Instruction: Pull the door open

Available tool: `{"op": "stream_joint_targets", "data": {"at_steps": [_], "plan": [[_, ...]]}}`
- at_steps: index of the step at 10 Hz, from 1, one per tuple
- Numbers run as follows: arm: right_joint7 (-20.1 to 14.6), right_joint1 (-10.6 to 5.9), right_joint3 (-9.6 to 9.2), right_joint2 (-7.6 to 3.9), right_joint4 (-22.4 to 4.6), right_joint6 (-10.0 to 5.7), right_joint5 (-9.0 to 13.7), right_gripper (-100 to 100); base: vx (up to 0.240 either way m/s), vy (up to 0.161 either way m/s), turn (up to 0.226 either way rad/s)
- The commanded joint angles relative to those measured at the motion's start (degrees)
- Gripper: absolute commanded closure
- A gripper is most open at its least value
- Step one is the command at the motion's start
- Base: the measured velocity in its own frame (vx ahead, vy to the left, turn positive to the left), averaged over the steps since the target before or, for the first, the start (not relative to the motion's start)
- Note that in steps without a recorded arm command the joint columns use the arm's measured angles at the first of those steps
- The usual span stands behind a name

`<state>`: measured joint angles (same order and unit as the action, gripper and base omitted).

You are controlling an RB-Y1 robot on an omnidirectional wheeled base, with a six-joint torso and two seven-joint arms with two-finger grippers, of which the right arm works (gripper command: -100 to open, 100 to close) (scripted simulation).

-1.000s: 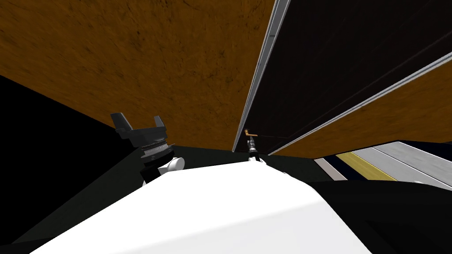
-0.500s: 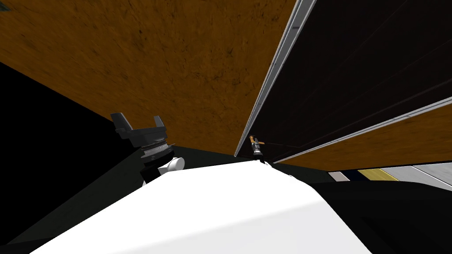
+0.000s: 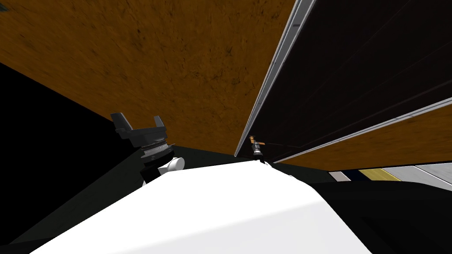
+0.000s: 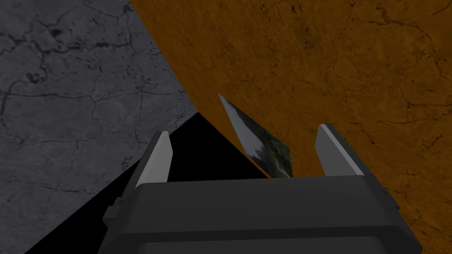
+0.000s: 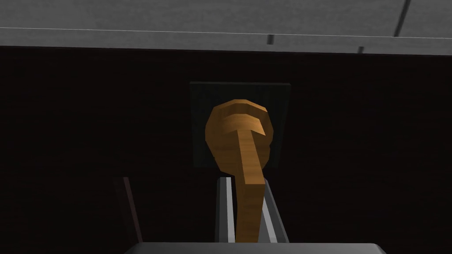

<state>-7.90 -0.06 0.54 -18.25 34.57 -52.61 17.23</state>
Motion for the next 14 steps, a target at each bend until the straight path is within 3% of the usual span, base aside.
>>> {"op": "stream_joint_targets", "data": {"at_steps": [1,5,11,13,14], "plan": [[0.0,-0.05,0.0,0.0,0.1,-0.1,0.0,100,0.0,0.0,0.0],[-1.7,0.76,-1.61,-1.18,0.6,-0.44,-0.8,100,-0.114,-0.02,0.062],[-5.8,2.53,-5.39,-4.11,2.1,-1.5,-2.5,100,-0.204,-0.037,0.089],[-5.9,2.35,-5.55,-4.12,1.7,-1.61,-2.6,100,-0.14,-0.019,0.042],[-6.6,3.25,-6.43,-4.7,1.9,-2.34,-2.7,100,-0.139,-0.033,0.112]]}}
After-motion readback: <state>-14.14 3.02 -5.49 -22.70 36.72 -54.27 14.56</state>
